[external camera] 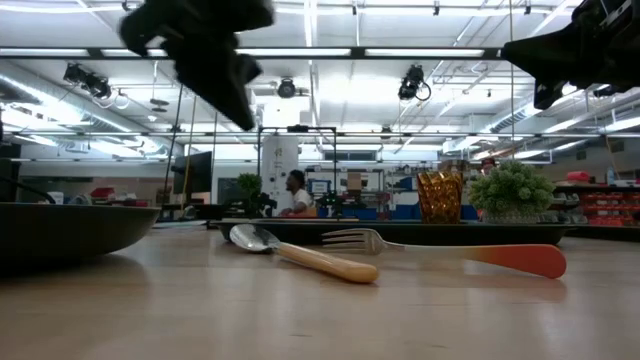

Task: Pick and place plate/cup/fork/spoon on tray
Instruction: Put the black plate on the black tray to the bottom left of the brown cup

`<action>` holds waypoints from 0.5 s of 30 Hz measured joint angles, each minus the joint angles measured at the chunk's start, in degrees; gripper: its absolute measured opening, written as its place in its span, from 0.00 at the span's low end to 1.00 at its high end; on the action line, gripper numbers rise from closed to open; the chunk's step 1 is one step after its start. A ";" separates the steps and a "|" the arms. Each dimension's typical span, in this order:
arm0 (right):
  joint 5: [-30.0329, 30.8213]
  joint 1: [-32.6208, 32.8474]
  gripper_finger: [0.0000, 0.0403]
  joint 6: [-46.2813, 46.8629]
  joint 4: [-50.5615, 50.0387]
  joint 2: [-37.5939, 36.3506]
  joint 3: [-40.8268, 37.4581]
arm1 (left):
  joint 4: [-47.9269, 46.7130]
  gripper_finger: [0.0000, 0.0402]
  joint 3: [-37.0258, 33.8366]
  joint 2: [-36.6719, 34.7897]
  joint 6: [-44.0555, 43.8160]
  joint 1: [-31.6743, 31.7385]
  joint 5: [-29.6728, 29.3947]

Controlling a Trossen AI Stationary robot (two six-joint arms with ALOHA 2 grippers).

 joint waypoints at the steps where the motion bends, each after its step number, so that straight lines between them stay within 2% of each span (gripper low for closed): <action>1: 0.02 -0.02 0.08 0.00 0.06 0.00 0.00 | 0.23 0.02 -1.77 -1.81 -1.29 -0.18 -0.01; 9: 0.06 0.00 0.08 0.00 0.00 0.00 0.00 | 0.32 0.03 -15.45 -14.30 -12.19 0.58 -1.95; 15: 0.13 0.00 0.08 0.00 -0.02 0.01 0.00 | -5.19 0.20 -19.43 -19.39 -23.47 1.99 -1.71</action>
